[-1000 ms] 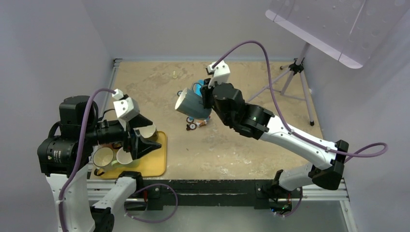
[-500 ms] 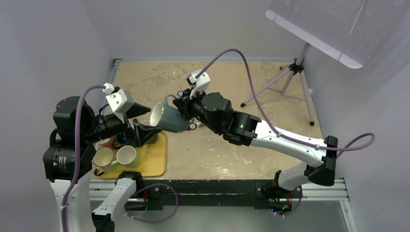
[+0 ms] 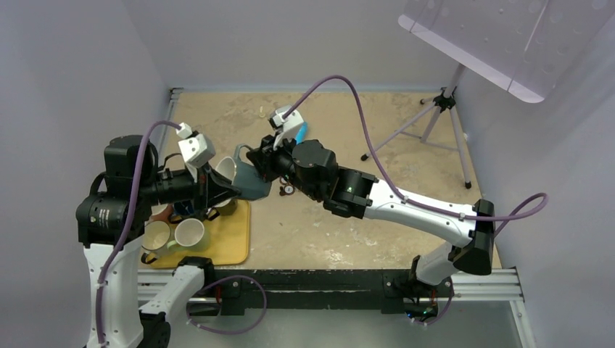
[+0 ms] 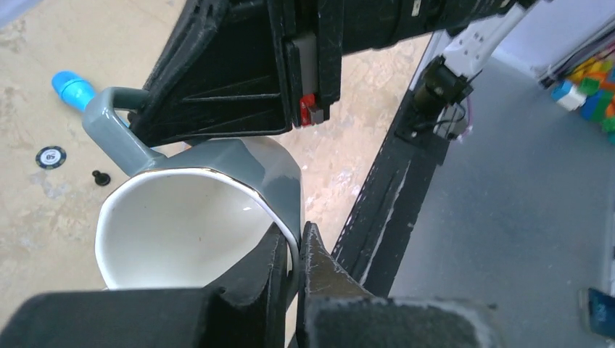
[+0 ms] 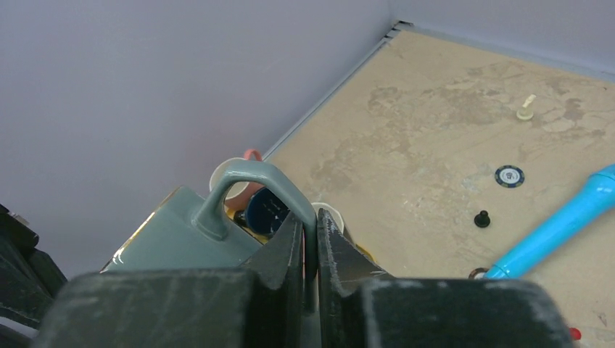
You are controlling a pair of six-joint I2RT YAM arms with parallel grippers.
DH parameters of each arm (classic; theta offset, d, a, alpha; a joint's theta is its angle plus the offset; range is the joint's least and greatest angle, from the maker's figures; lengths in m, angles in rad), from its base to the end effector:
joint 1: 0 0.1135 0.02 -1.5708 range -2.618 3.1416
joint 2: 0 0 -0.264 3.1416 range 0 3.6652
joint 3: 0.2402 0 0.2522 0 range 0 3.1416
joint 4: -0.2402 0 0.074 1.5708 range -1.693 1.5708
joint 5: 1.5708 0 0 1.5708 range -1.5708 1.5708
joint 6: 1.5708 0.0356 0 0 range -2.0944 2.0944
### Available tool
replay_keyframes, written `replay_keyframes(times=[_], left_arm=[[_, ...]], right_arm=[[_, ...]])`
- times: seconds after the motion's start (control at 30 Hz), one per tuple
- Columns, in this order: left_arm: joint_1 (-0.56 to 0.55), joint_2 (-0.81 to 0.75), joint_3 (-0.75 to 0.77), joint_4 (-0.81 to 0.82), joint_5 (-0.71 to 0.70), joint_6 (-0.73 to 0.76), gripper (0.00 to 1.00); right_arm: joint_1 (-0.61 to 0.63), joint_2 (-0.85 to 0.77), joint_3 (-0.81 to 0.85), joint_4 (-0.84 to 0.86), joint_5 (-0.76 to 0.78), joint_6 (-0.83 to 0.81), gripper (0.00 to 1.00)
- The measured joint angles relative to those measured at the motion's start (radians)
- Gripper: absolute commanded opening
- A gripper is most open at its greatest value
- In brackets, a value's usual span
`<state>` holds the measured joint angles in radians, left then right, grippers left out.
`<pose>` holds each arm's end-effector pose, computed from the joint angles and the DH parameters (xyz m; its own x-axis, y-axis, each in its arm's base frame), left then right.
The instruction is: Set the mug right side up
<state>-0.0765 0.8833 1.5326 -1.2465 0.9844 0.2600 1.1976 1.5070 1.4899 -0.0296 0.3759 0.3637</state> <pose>0.0863 -0.0364 0.4607 -0.3544 0.1698 -0.9195 0.8487 0.4713 -0.2401 0.1420 0.3268 0.4278 -0.2765 0.2015 -0.9397 -0.6785 0.6516 0.3393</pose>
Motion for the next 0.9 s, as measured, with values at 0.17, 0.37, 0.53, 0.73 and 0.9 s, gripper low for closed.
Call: replay_keyframes(times=[0.17, 0.37, 0.53, 0.73, 0.9], left_arm=[[-0.002, 0.000, -0.014, -0.164, -0.137, 0.199, 0.00], [-0.014, -0.010, -0.262, -0.293, -0.386, 0.486, 0.00], [-0.079, -0.009, -0.430, -0.332, -0.514, 0.597, 0.00], [-0.145, 0.039, -0.548, -0.237, -0.592, 0.627, 0.00], [-0.150, 0.065, -0.663, -0.119, -0.624, 0.684, 0.00]], right_arm=[[0.008, -0.029, -0.016, -0.010, 0.061, 0.027, 0.99], [0.007, -0.137, -0.089, -0.109, 0.265, 0.064, 0.98], [-0.002, -0.186, -0.177, -0.185, 0.377, 0.102, 0.98], [-0.006, -0.185, -0.205, -0.233, 0.433, 0.133, 0.98], [-0.006, -0.200, -0.248, -0.243, 0.468, 0.161, 0.98]])
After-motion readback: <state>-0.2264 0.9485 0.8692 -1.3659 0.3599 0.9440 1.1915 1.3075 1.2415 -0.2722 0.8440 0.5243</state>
